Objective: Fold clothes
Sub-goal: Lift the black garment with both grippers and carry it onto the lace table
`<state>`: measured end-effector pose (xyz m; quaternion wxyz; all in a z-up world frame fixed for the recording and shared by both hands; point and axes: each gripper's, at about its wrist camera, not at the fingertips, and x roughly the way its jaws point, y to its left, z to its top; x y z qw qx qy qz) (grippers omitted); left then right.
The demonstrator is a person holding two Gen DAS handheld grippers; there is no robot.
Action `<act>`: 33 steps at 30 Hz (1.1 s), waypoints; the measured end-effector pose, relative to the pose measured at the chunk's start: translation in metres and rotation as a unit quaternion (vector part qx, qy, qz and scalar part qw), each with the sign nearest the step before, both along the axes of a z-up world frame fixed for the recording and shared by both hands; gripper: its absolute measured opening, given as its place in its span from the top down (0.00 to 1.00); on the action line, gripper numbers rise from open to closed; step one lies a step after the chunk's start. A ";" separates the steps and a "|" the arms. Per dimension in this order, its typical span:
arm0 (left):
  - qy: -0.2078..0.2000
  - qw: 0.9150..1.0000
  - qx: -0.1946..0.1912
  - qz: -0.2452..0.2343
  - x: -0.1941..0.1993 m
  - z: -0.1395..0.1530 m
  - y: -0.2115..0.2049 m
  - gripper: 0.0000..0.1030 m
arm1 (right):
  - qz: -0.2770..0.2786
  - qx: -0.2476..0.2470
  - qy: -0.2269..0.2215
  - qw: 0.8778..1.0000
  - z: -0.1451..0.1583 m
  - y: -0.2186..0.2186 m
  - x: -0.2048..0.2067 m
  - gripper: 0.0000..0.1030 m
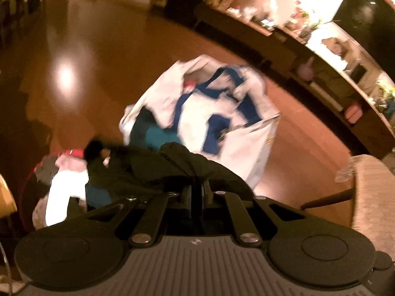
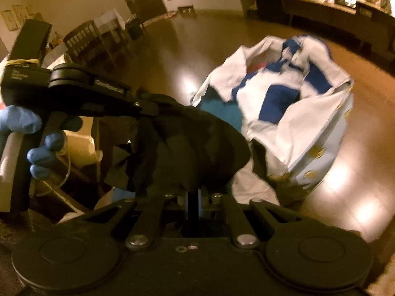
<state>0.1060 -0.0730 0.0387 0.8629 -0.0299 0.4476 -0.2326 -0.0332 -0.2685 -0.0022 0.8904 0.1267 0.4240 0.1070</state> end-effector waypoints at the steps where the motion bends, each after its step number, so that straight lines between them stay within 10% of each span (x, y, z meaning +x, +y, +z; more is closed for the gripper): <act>1: -0.009 1.000 -0.002 -0.007 -0.005 0.011 -0.002 0.95 | -0.003 -0.006 -0.006 1.000 0.009 -0.002 -0.005 0.00; 19: -0.128 0.982 -0.040 -0.136 -0.144 0.179 -0.093 0.95 | -0.101 -0.134 -0.130 0.977 0.195 -0.057 -0.142 0.00; 33: -0.105 0.938 -0.059 -0.326 -0.310 0.179 -0.299 0.95 | -0.243 -0.215 -0.127 0.937 0.226 -0.190 -0.335 0.00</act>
